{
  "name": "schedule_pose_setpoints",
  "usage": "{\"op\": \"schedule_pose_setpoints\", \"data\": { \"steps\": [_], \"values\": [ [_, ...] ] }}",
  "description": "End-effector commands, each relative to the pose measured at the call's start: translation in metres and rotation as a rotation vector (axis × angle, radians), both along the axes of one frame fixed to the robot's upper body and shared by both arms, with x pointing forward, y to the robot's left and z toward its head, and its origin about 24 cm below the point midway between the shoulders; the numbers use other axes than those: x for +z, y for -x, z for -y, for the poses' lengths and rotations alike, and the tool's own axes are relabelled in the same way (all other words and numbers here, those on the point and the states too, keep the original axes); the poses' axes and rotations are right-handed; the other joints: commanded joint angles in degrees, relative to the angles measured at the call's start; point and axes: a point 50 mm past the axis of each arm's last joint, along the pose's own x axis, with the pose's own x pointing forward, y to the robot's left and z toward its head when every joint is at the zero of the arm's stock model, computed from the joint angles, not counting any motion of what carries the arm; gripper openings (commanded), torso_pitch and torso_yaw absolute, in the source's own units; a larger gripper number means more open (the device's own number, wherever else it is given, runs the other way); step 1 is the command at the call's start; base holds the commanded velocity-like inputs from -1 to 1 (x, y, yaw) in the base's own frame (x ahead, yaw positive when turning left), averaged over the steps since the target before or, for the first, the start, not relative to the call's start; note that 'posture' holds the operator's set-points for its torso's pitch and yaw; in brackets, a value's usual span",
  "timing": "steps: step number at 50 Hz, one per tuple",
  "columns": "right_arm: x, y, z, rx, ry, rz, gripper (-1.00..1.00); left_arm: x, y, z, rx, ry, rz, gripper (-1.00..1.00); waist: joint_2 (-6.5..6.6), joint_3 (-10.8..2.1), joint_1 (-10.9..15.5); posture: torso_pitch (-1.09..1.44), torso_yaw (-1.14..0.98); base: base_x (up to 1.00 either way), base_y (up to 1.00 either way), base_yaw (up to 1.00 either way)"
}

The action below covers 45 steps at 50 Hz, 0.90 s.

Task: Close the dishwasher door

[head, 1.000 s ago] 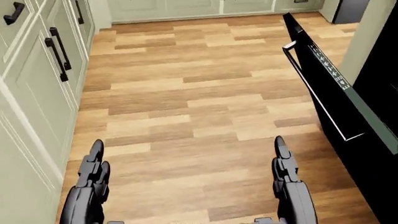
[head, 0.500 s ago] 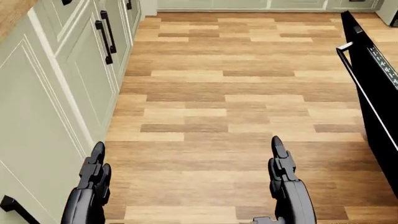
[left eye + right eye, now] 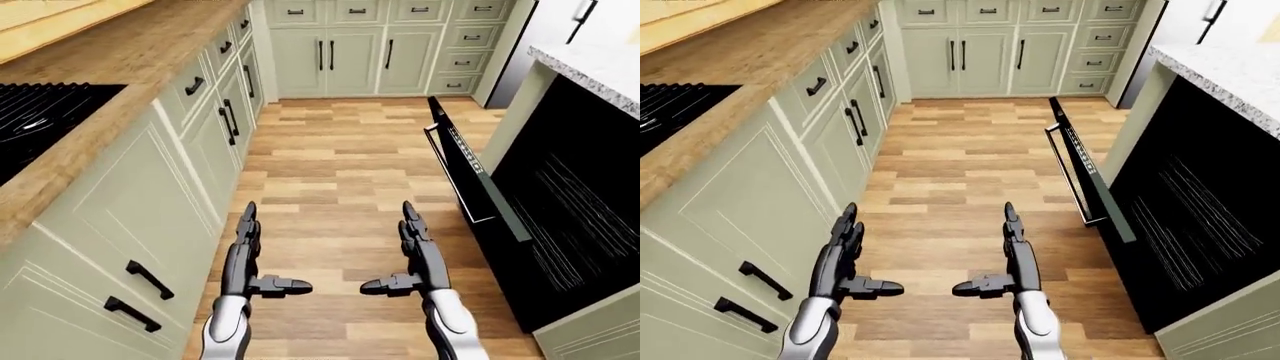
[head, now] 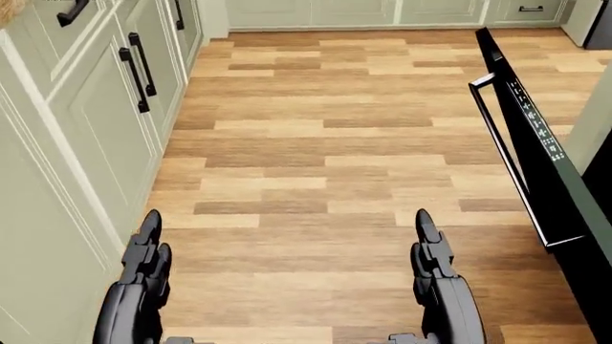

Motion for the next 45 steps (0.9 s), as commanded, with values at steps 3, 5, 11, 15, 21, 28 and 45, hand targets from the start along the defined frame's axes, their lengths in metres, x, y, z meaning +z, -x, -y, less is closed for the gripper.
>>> {"op": "schedule_pose_setpoints", "data": {
  "steps": [3, 5, 11, 15, 21, 28, 45],
  "values": [
    [0.0160, -0.0049, -0.0021, 0.009, -0.002, 0.088, 1.00, 0.0137, -0.0036, 0.0006, -0.005, -0.001, 0.074, 1.00, 1.75, -0.79, 0.09, 0.00, 0.00, 0.00, -0.28, 0.00],
    [0.0165, -0.0052, -0.0019, 0.009, -0.002, 0.087, 1.00, 0.0134, -0.0038, 0.0007, -0.005, -0.001, 0.073, 1.00, 1.40, -1.09, 0.79, 0.00, 0.00, 0.00, -0.28, 0.00],
    [0.0172, -0.0047, -0.0012, 0.007, -0.003, 0.088, 1.00, 0.0133, -0.0036, 0.0010, -0.005, -0.001, 0.072, 1.00, 0.79, -1.66, 0.37, 0.00, 0.00, 0.00, -0.28, 0.00],
    [0.0169, -0.0053, -0.0017, 0.008, -0.004, 0.088, 1.00, 0.0137, -0.0037, 0.0006, -0.005, -0.001, 0.072, 1.00, -2.62, -1.36, 0.43, 0.00, 0.00, 0.00, -0.28, 0.00],
    [0.0176, -0.0045, -0.0016, 0.006, -0.004, 0.091, 1.00, 0.0142, -0.0036, 0.0005, -0.005, -0.001, 0.073, 1.00, -3.94, -1.68, -0.76, 0.00, 0.00, 0.00, -0.28, 0.00],
    [0.0180, -0.0041, -0.0012, 0.003, -0.001, 0.093, 1.00, 0.0142, -0.0031, 0.0012, -0.005, -0.001, 0.075, 1.00, 0.13, -0.46, -0.10, 0.00, 0.00, 0.00, -0.28, 0.00],
    [0.0155, -0.0047, -0.0009, 0.003, 0.000, 0.092, 1.00, 0.0135, -0.0040, 0.0013, -0.005, -0.003, 0.073, 1.00, -4.22, -1.56, -0.58, 0.00, 0.00, 0.00, -0.28, 0.00]
  ]
}}
